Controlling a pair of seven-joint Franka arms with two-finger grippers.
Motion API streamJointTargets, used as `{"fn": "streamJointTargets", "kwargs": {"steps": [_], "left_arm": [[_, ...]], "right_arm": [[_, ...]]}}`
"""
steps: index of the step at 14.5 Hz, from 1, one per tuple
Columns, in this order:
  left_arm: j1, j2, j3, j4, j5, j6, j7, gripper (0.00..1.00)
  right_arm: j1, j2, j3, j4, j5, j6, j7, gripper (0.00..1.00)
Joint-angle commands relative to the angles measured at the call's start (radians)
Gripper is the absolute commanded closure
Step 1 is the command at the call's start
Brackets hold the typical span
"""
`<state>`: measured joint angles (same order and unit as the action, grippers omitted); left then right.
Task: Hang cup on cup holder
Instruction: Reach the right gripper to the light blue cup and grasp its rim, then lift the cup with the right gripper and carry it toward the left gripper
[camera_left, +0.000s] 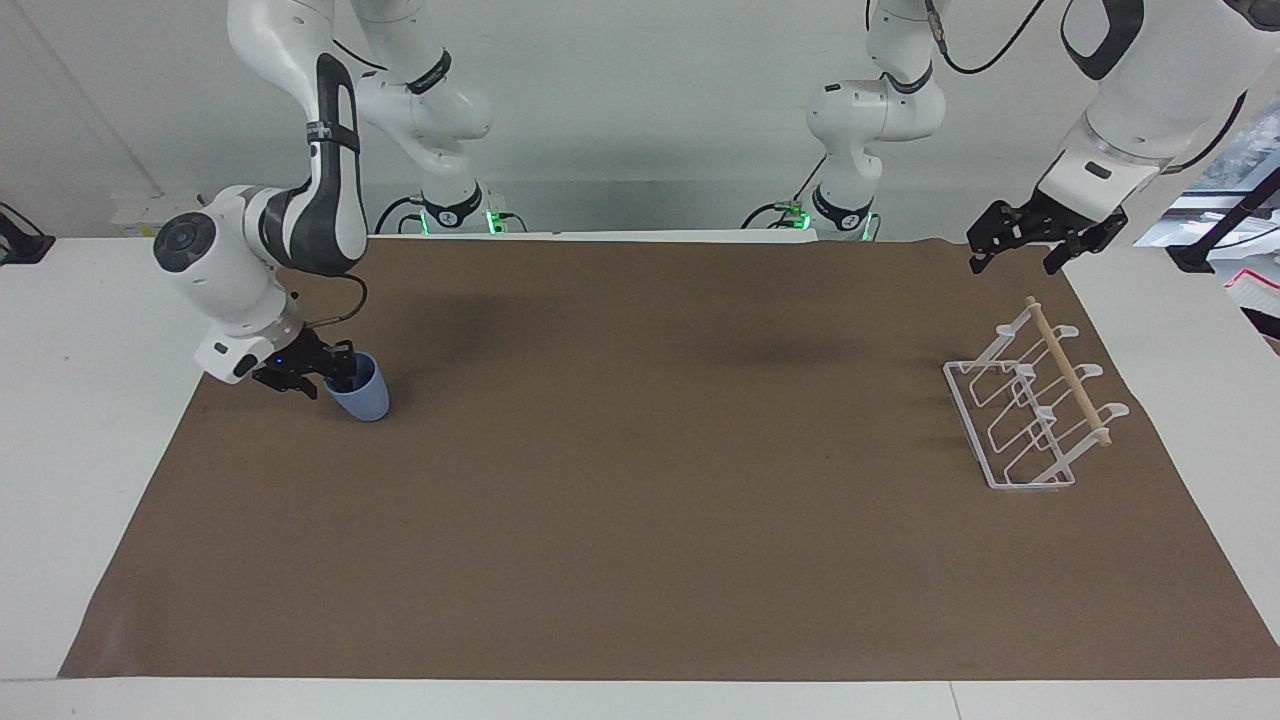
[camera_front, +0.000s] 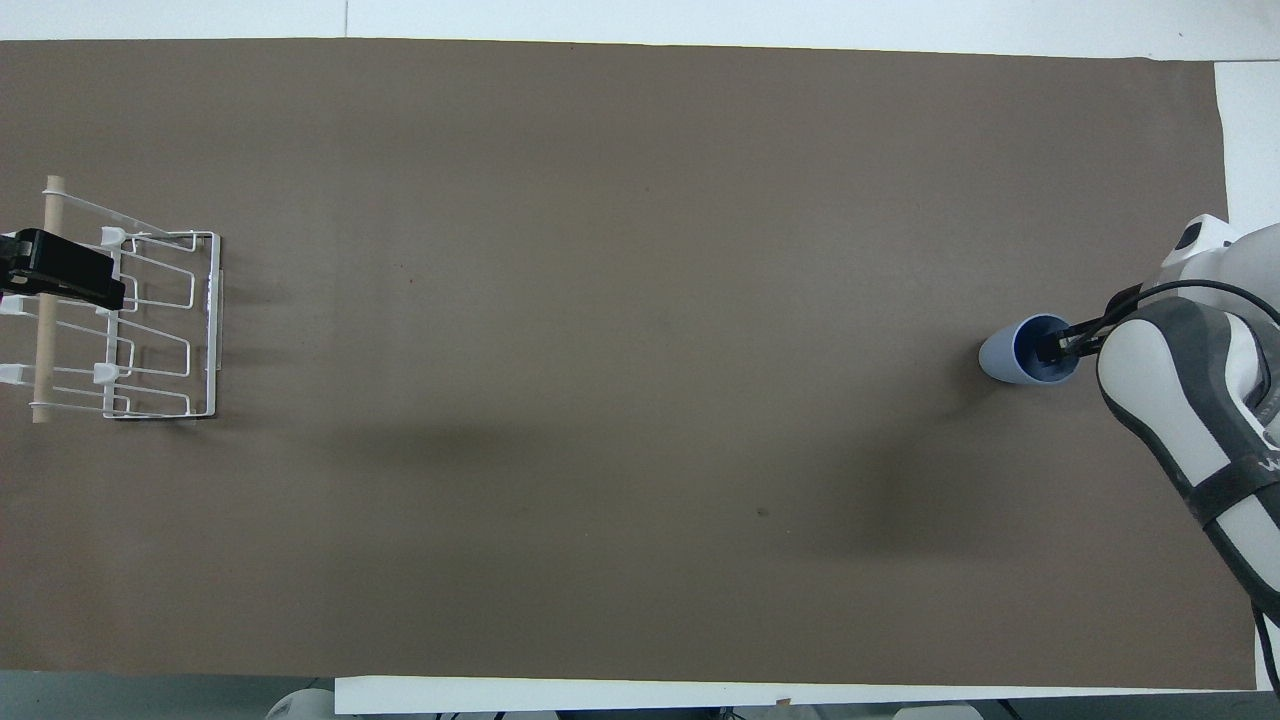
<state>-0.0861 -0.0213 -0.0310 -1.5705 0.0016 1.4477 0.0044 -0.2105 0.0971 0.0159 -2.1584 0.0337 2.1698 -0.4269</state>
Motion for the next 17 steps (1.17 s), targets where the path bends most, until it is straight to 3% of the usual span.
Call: {"fn": "streamJointTargets", "kwargs": {"steps": [1, 4, 7, 9, 11, 13, 17], "left_arm": [[0.009, -0.009, 0.005, -0.010, -0.014, -0.027, -0.006, 0.00], [0.025, -0.009, 0.005, -0.008, -0.014, -0.027, -0.006, 0.00], [0.028, -0.009, 0.005, -0.010, -0.012, -0.027, -0.009, 0.00], [0.028, -0.009, 0.005, -0.010, -0.018, -0.026, -0.106, 0.00], [0.016, -0.009, -0.003, -0.010, -0.052, -0.035, -0.254, 0.00], [0.014, -0.006, -0.007, -0.002, -0.177, -0.032, -0.472, 0.00], [-0.101, -0.006, -0.033, -0.010, -0.222, 0.084, -1.005, 0.00]], "right_arm": [[-0.001, -0.007, 0.002, 0.003, 0.017, -0.016, -0.035, 1.00], [0.008, 0.021, 0.025, 0.113, 0.078, -0.158, -0.073, 1.00], [0.055, 0.041, 0.047, 0.254, 0.364, -0.333, -0.067, 1.00], [0.092, 0.030, 0.047, 0.258, 0.618, -0.367, -0.041, 1.00], [0.178, 0.020, 0.047, 0.246, 0.806, -0.386, 0.098, 0.99], [0.288, 0.019, 0.045, 0.246, 0.987, -0.357, 0.234, 0.99], [0.564, 0.022, 0.047, 0.246, 1.265, -0.014, 0.482, 0.99]]}}
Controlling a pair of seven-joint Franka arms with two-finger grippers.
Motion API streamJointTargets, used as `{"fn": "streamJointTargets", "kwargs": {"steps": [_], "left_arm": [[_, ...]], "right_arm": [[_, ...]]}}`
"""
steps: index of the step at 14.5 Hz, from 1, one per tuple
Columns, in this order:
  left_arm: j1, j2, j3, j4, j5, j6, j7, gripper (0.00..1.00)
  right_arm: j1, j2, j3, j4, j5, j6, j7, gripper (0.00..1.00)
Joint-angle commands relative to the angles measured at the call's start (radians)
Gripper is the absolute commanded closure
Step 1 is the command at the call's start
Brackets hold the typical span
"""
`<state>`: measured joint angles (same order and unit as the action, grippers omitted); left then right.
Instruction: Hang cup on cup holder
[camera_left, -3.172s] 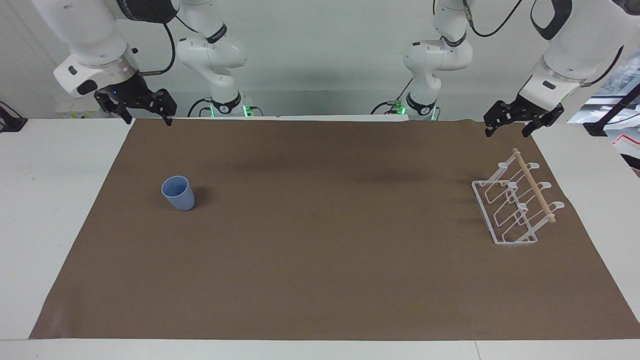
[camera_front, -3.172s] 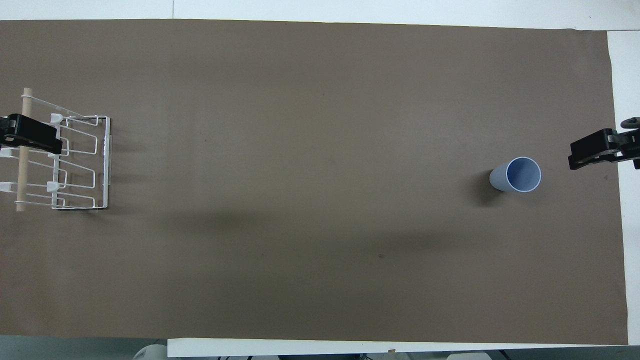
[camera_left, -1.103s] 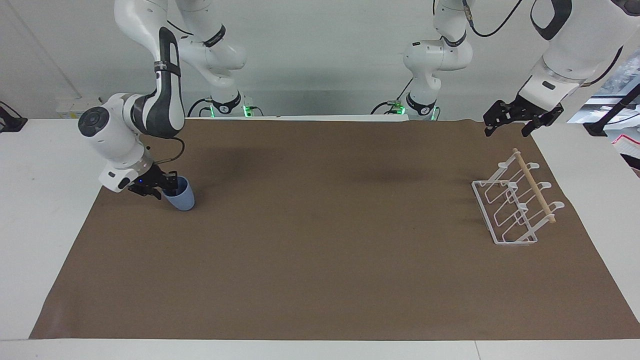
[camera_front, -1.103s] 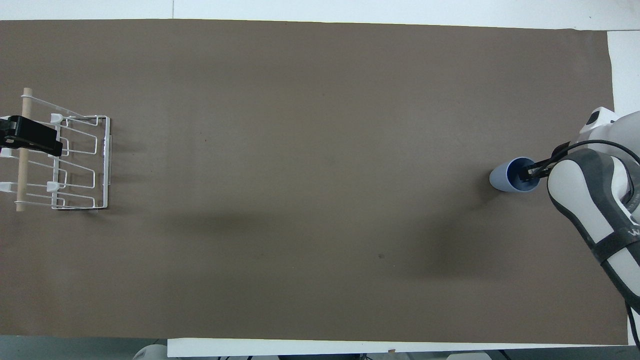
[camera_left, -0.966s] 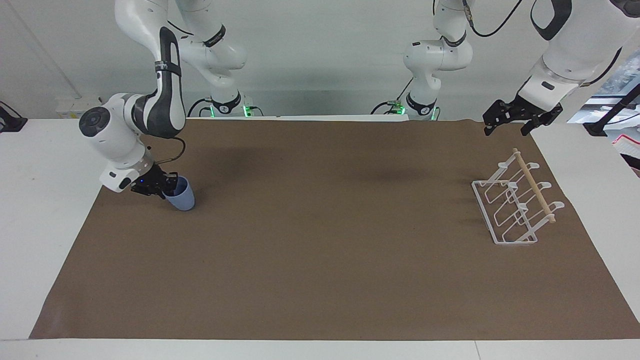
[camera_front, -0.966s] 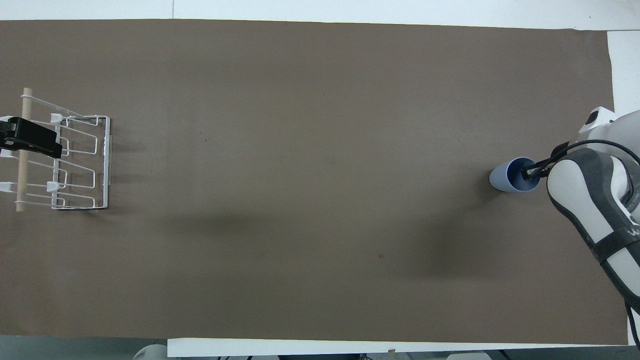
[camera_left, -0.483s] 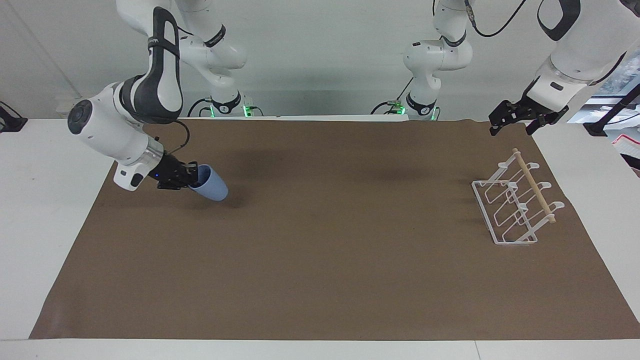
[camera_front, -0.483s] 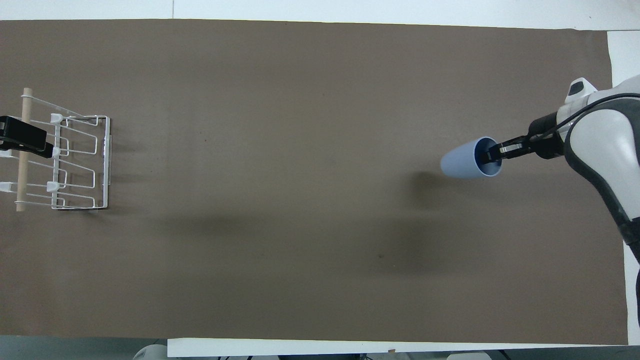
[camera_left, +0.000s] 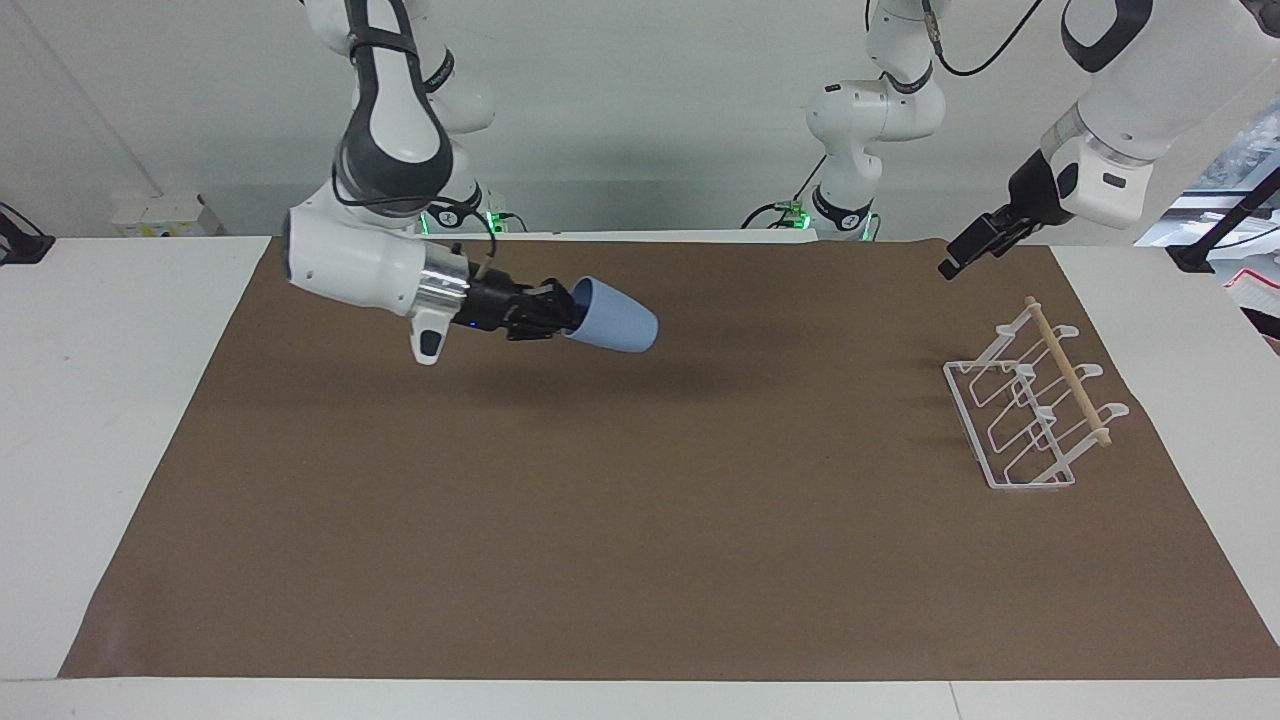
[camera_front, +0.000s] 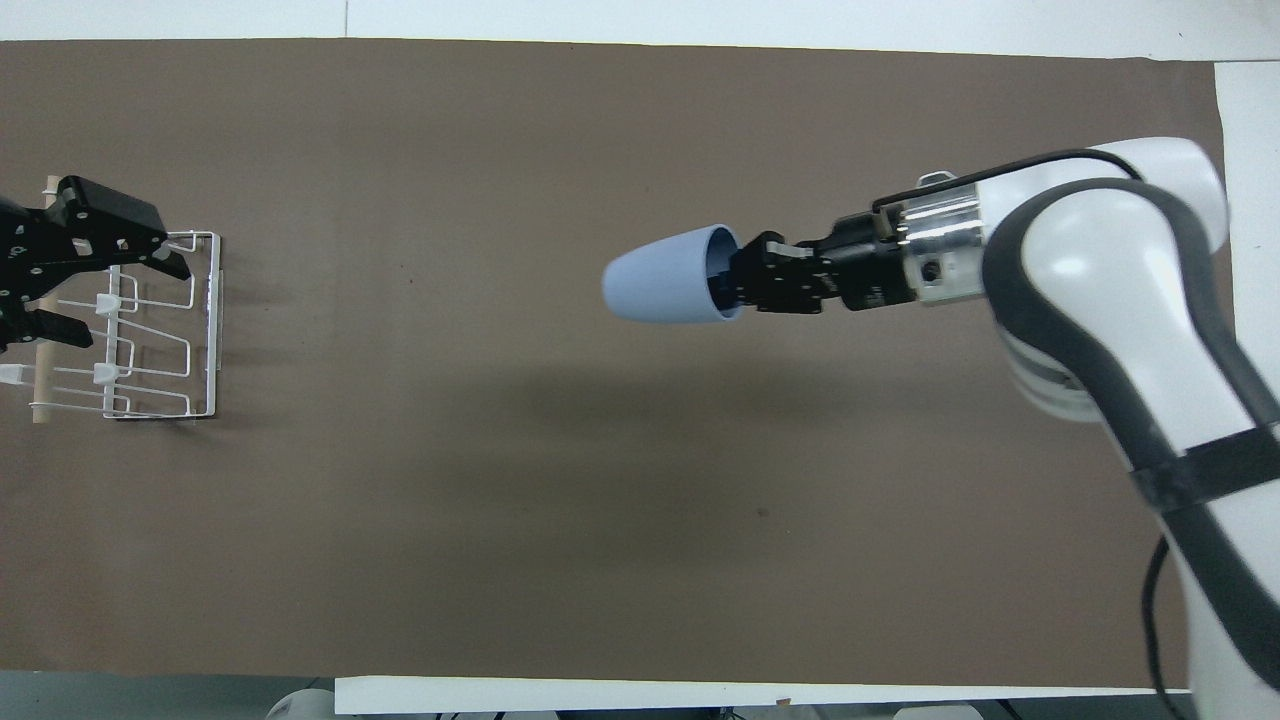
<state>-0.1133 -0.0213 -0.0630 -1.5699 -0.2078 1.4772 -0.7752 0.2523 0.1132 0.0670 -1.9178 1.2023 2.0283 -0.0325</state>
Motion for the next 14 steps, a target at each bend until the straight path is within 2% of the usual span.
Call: {"fn": "streamJointTargets", "kwargs": {"steps": [1, 3, 5, 11, 14], "left_arm": [[-0.118, -0.006, -0.001, -0.007, -0.016, 0.064, -0.386, 0.00], [-0.158, 0.003, -0.003, 0.007, -0.056, 0.125, -0.713, 0.00], [-0.183, 0.000, -0.003, -0.002, -0.096, 0.149, -0.928, 0.00], [-0.184, -0.040, -0.003, -0.114, -0.100, 0.155, -0.940, 0.00], [-0.186, -0.035, -0.004, -0.180, -0.108, 0.241, -0.938, 0.00]], "right_arm": [[0.176, 0.011, -0.004, 0.005, 0.158, 0.232, 0.103, 1.00], [0.287, 0.023, -0.004, 0.010, 0.256, 0.392, 0.121, 1.00], [0.341, 0.025, -0.004, 0.010, 0.315, 0.421, 0.129, 1.00], [0.397, 0.025, -0.004, 0.017, 0.336, 0.452, 0.178, 1.00], [0.397, 0.025, -0.004, 0.017, 0.336, 0.452, 0.190, 1.00]]}}
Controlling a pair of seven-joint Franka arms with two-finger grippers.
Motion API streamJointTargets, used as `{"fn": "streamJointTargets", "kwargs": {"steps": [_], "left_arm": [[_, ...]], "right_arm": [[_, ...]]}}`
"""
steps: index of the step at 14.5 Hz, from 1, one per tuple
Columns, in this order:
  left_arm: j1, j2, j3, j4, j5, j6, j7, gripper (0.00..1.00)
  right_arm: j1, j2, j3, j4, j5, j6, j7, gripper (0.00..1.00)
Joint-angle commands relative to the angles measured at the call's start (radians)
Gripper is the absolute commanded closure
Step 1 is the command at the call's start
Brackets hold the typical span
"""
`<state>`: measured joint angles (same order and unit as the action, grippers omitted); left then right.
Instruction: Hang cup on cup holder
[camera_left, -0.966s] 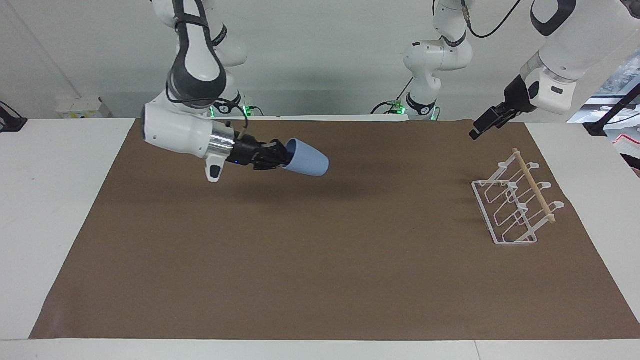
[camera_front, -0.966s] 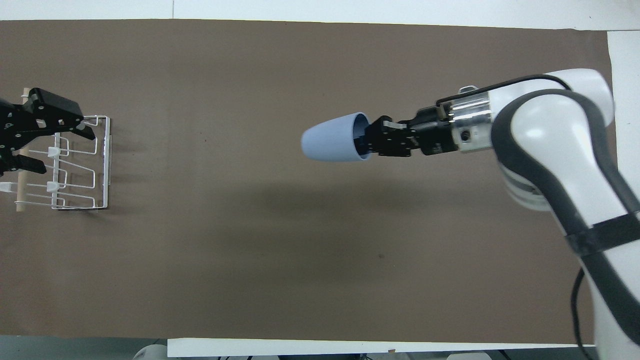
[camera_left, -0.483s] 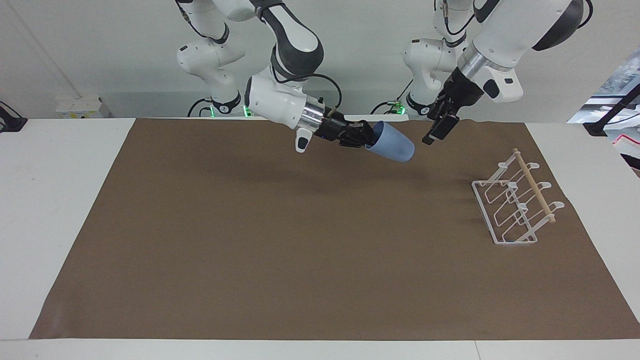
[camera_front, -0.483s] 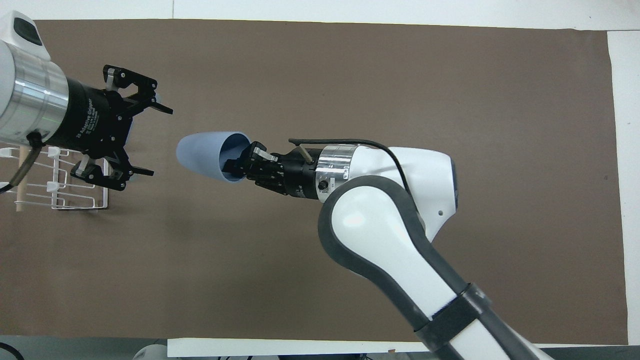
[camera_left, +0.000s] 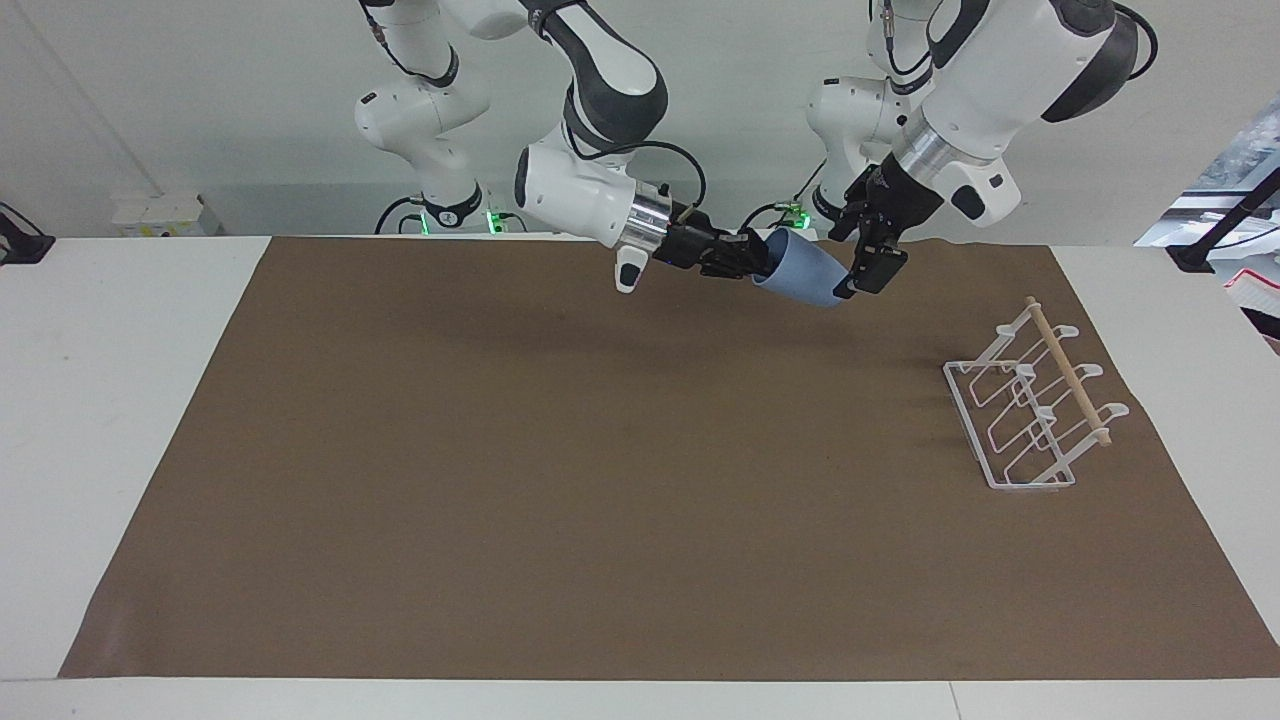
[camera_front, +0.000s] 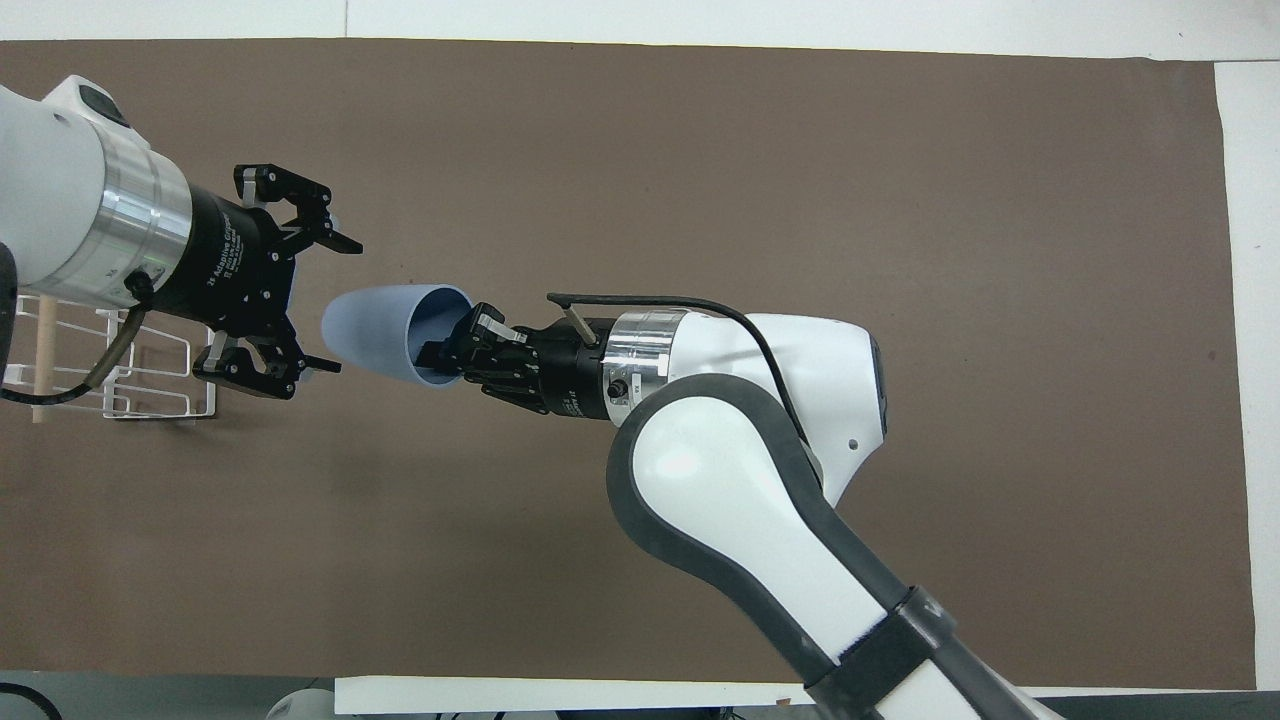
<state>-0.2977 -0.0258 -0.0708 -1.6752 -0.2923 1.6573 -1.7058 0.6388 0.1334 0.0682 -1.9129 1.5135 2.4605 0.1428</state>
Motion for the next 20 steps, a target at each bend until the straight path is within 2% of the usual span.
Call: {"fn": "streamJointTargets", "kwargs": {"steps": [1, 2, 3, 4, 9, 10, 11, 12, 14, 16, 17, 20], "left_arm": [[-0.001, -0.029, 0.003, -0.086, -0.036, 0.064, -0.005, 0.00], [-0.008, -0.033, 0.003, -0.103, -0.039, 0.068, 0.000, 0.02], [-0.012, -0.031, 0.003, -0.106, -0.039, 0.076, 0.000, 0.17], [-0.012, -0.034, 0.003, -0.112, -0.045, 0.068, 0.003, 0.99], [-0.012, -0.037, 0.003, -0.126, -0.067, 0.081, 0.002, 1.00], [-0.012, -0.037, 0.005, -0.126, -0.067, 0.081, 0.002, 1.00], [-0.012, -0.037, 0.005, -0.124, -0.067, 0.079, 0.000, 1.00], [-0.014, -0.034, 0.006, -0.120, -0.061, 0.078, -0.003, 1.00], [0.000, -0.031, 0.009, -0.117, -0.019, 0.070, -0.002, 1.00], [0.000, -0.026, 0.009, -0.109, 0.159, 0.073, -0.003, 1.00], [-0.003, -0.020, 0.009, -0.107, 0.259, 0.065, -0.006, 1.00], [-0.012, 0.013, 0.009, -0.121, 0.647, 0.013, -0.034, 1.00]], "right_arm": [[0.010, 0.005, -0.005, 0.012, 0.025, 0.021, 0.024, 1.00], [0.010, 0.005, -0.005, 0.014, 0.024, 0.021, 0.026, 1.00], [0.009, 0.005, -0.005, 0.014, 0.024, 0.021, 0.026, 1.00], [0.010, 0.005, -0.005, 0.014, 0.024, 0.021, 0.026, 1.00], [0.009, 0.005, -0.005, 0.014, 0.024, 0.023, 0.029, 0.99], [0.009, 0.006, -0.007, 0.012, 0.022, 0.023, 0.029, 0.83], [0.009, 0.006, -0.007, 0.012, 0.019, 0.026, 0.026, 0.06], [0.007, 0.006, -0.007, 0.012, 0.008, 0.046, 0.017, 0.00], [-0.005, 0.005, -0.013, 0.008, -0.002, 0.109, 0.000, 0.00], [-0.071, -0.008, -0.018, 0.005, -0.086, 0.120, -0.008, 0.00], [-0.124, -0.017, -0.015, 0.006, -0.177, 0.083, -0.014, 0.00], [-0.290, -0.023, -0.016, 0.023, -0.473, -0.167, -0.017, 0.00]]}}
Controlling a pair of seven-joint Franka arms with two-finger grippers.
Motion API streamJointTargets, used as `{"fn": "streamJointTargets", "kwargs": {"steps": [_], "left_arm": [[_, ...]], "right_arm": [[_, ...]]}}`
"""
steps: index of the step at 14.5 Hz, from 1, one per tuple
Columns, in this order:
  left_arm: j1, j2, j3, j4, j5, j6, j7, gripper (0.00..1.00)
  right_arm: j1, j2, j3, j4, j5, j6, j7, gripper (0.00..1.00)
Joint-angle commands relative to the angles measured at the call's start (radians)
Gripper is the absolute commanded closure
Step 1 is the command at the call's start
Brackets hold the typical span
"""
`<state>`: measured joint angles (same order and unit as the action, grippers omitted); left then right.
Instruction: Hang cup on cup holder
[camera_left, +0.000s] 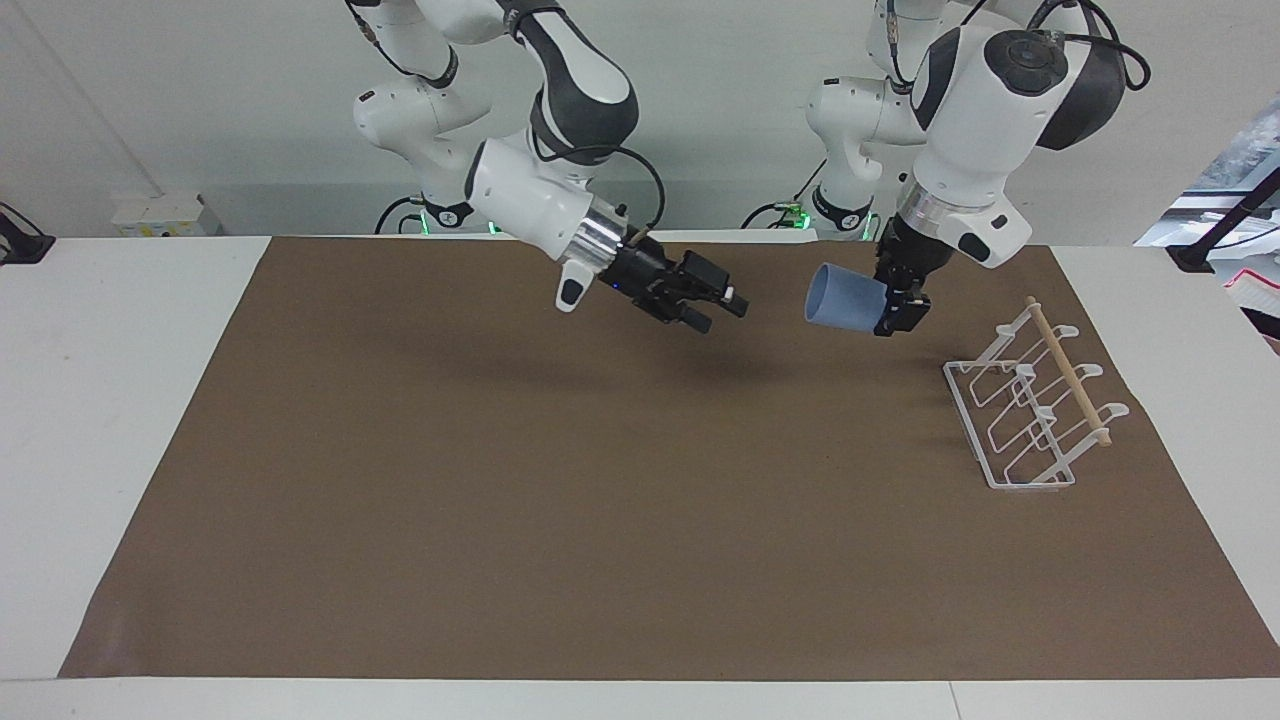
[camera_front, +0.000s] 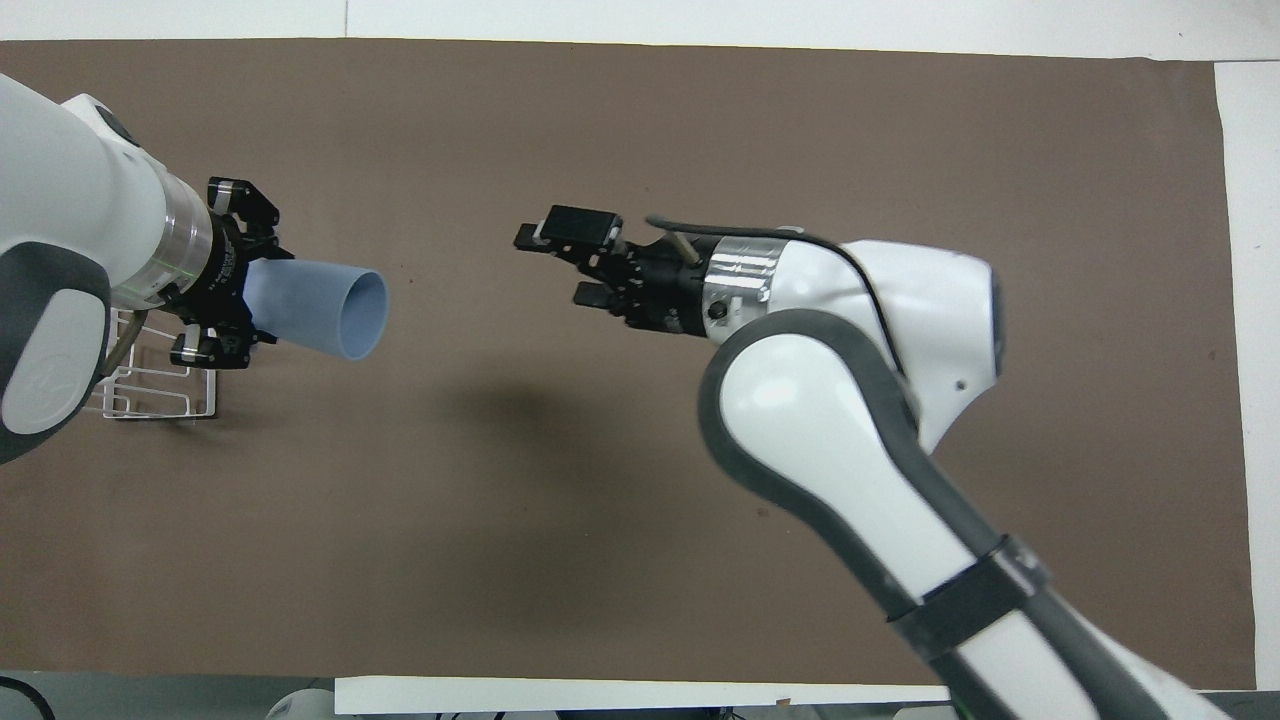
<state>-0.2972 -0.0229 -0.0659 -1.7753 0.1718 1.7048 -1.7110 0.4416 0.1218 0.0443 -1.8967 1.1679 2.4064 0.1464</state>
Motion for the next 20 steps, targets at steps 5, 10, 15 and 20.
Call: {"fn": "streamJointTargets", "kwargs": {"steps": [5, 10, 15, 20], "left_arm": [[-0.034, 0.092, 0.003, -0.026, 0.844, -0.070, -0.186, 1.00], [-0.045, 0.236, 0.003, -0.059, 1.256, -0.181, -0.312, 1.00], [-0.066, 0.382, 0.003, -0.070, 1.374, -0.295, -0.488, 1.00], [-0.046, 0.408, 0.001, -0.108, 1.408, -0.295, -0.576, 1.00]], "right_arm": [[-0.369, -0.099, 0.005, 0.022, -0.806, -0.387, -0.067, 0.00], [-0.445, -0.094, 0.006, 0.382, -1.169, -0.853, -0.065, 0.00], [-0.448, -0.094, 0.006, 0.453, -1.289, -1.056, -0.076, 0.00], [-0.457, -0.106, 0.008, 0.432, -1.288, -1.061, -0.080, 0.00]]}}
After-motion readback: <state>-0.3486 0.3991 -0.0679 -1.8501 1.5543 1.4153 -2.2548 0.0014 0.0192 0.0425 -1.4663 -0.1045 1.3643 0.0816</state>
